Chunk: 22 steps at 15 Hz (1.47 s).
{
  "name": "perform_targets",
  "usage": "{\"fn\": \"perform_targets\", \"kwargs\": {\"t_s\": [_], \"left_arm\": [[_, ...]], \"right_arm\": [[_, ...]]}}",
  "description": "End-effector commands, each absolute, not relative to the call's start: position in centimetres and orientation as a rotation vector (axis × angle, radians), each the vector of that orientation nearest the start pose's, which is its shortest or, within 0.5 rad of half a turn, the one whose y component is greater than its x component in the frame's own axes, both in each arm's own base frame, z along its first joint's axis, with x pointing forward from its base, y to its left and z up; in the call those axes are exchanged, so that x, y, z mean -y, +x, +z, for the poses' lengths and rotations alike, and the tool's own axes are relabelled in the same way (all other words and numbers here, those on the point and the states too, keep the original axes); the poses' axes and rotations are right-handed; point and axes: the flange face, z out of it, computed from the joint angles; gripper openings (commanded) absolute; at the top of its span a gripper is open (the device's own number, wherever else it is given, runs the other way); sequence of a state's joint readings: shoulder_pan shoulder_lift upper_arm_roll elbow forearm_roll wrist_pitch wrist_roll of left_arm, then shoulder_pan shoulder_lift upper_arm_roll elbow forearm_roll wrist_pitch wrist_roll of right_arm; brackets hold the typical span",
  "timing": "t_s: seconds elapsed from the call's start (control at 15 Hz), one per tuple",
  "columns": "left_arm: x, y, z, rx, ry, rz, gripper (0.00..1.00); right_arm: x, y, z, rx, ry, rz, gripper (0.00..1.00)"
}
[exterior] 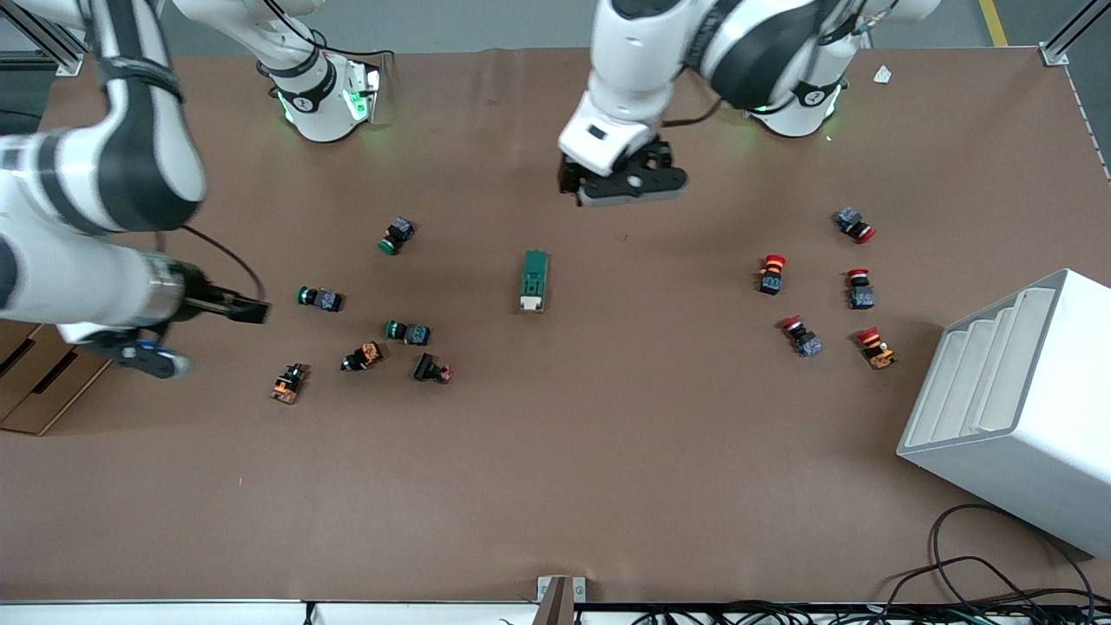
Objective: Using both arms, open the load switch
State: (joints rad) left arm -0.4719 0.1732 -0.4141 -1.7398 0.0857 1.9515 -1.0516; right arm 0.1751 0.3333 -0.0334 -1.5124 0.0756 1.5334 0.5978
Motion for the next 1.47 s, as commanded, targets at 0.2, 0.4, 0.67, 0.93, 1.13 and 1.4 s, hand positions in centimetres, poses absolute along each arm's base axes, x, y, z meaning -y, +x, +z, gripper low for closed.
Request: {"fn": "perform_targets", "kwargs": {"t_s": [0.2,0.4,0.67,0.93,1.13,1.4], "left_arm": [[53.8,34.9,38.2,0.363,-3.090,-0.236,1.00],[56.3,32.7,34.0,0.414,-3.087,-0.327,0.98],[58.7,29.8,29.0,0.456,-3.061,-0.530,0.98],[59.8,27.2,24.1,0.436,-3.030,-0.748,0.98],[60.5,25.1,20.9,0.296,-3.019,-0.884,0.98],[60.2,23.2,16.8,0.165,-2.986,-1.078,0.98]], "right_arm": [[-19.7,61.7,39.4,-1.248,-2.928,0.607,1.00],[-24.8,61.4,36.3,-1.384,-2.865,0.578,1.00],[-30.2,61.0,30.3,-1.613,-2.796,0.563,1.00],[-35.0,60.6,27.5,-1.845,-2.657,0.568,1.00],[-38.9,59.5,25.3,-1.947,-2.534,0.538,1.00],[-42.1,58.3,23.0,-2.165,-2.356,0.474,1.00]]}}
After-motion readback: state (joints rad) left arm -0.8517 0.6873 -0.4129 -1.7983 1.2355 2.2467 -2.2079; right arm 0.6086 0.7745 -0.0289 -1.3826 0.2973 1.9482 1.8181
